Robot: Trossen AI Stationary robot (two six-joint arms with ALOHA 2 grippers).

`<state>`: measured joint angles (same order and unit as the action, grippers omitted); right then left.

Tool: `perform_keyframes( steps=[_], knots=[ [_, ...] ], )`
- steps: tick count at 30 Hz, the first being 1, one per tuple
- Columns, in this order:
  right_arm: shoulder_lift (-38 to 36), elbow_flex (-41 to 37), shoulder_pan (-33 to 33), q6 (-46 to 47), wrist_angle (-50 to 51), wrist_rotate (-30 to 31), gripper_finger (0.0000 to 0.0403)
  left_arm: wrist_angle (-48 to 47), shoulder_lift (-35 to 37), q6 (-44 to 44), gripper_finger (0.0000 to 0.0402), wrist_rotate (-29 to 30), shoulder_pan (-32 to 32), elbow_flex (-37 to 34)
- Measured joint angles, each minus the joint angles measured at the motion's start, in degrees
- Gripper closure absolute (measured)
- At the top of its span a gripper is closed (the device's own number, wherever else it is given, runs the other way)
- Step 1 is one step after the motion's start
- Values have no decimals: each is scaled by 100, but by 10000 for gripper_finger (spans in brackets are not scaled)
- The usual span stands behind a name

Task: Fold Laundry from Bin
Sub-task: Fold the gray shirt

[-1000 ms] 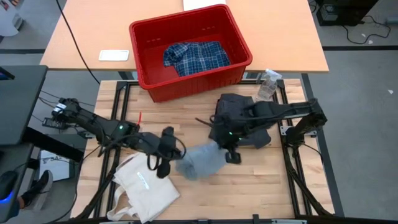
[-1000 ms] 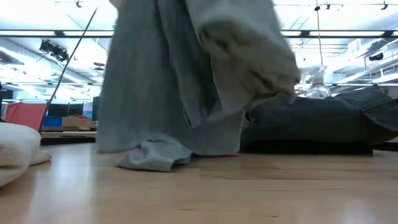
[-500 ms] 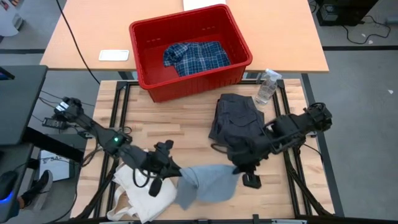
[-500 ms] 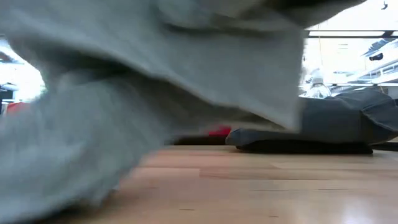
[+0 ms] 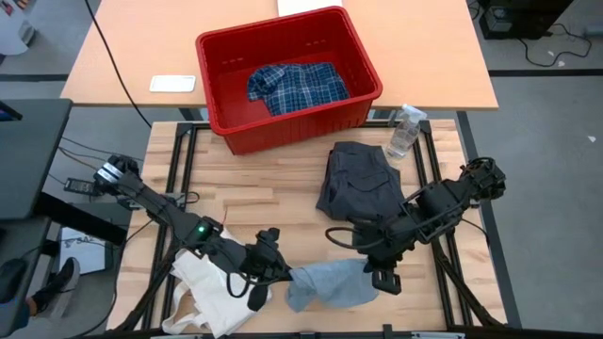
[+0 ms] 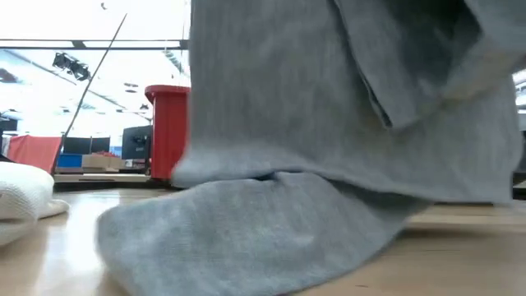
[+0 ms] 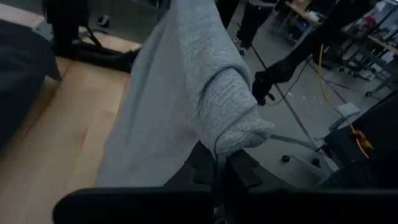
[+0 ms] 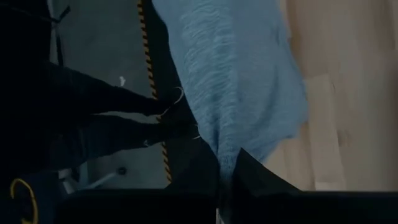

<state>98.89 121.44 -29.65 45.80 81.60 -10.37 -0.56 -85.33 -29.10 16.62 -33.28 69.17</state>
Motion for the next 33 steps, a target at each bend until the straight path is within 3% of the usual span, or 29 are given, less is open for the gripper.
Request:
perform_keyframes(
  steps=[6,24,33],
  knots=[
    [-2,-382,66,376,-12,-122,390,-132,-21,-15,394,168,1,2],
    [-2,-1495,972,-8,-952,-184,390,-2261,334,-349,395,349,93,0],
    [-2,-1841,1290,-302,-1603,-281,390,-3395,709,-1192,395,1368,-302,-1]
  ],
)
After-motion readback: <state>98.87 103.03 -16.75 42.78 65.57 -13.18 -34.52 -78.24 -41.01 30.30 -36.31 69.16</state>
